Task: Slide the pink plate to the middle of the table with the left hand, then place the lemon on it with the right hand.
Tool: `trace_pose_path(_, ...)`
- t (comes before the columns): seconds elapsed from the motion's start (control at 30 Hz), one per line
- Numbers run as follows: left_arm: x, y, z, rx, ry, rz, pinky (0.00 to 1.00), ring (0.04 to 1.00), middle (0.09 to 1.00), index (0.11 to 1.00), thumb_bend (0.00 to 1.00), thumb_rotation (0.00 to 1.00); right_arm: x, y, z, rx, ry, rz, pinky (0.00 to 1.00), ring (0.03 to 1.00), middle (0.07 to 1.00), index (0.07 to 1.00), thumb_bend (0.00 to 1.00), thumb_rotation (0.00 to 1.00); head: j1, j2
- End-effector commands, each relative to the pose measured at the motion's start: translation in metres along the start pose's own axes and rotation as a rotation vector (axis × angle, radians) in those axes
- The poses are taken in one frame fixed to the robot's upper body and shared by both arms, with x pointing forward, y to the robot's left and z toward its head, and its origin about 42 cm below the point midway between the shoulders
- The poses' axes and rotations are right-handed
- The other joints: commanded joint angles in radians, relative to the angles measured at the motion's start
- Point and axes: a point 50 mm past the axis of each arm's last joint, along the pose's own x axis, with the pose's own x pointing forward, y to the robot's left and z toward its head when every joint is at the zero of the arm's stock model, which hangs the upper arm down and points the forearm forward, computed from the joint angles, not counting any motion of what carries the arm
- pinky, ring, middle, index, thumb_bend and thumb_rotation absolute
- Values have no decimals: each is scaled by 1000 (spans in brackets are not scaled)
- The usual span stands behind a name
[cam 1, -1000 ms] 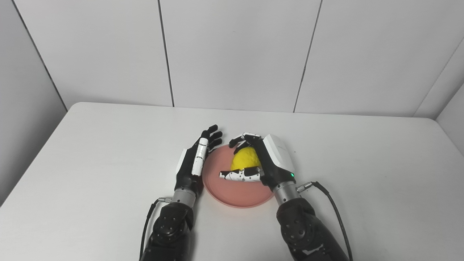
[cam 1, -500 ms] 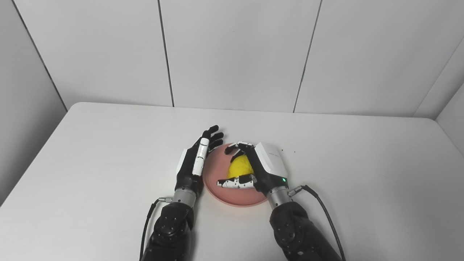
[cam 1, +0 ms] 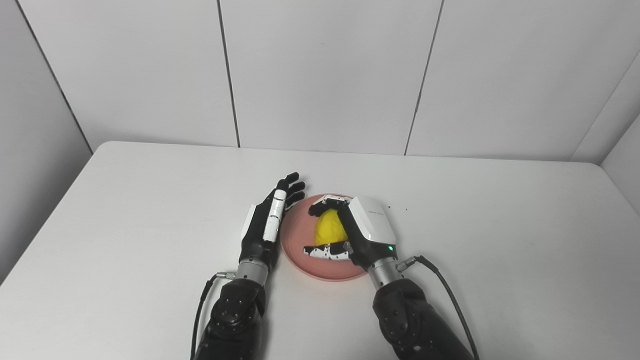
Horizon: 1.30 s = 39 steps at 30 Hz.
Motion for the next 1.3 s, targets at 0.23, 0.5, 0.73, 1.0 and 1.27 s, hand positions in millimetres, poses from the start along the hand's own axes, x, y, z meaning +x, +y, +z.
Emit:
trace_pose_path(0.23, 2, 1, 8, -7, -38, -3, 815, 857, 855, 846, 576, 1000, 0, -18, 12, 12, -53, -9, 920, 935, 951, 962, 721, 987, -5, 1)
trace_pose_path(0.5, 3, 1, 8, -26, -35, 10, 819, 852, 842, 828, 595, 1000, -7, -24, 11, 100, -85, -53, 986, 977, 987, 997, 759, 1000, -11, 0)
trace_pose_path(0.73, 3, 6, 6, -32, -30, 15, 825, 850, 849, 831, 590, 1000, -16, -39, 7, 189, -78, -173, 978, 994, 1000, 1000, 748, 1000, -30, -3)
trace_pose_path(1.0, 2, 15, 4, 10, -29, -1, 845, 870, 872, 874, 582, 1000, -22, -57, -7, 457, -45, -298, 953, 988, 994, 976, 644, 1000, -43, -3)
trace_pose_path(1.27, 0, 21, 4, -43, -32, -20, 895, 919, 922, 924, 585, 1000, -26, -64, -22, 548, 9, -343, 999, 1000, 1000, 1000, 699, 1000, -57, -1)
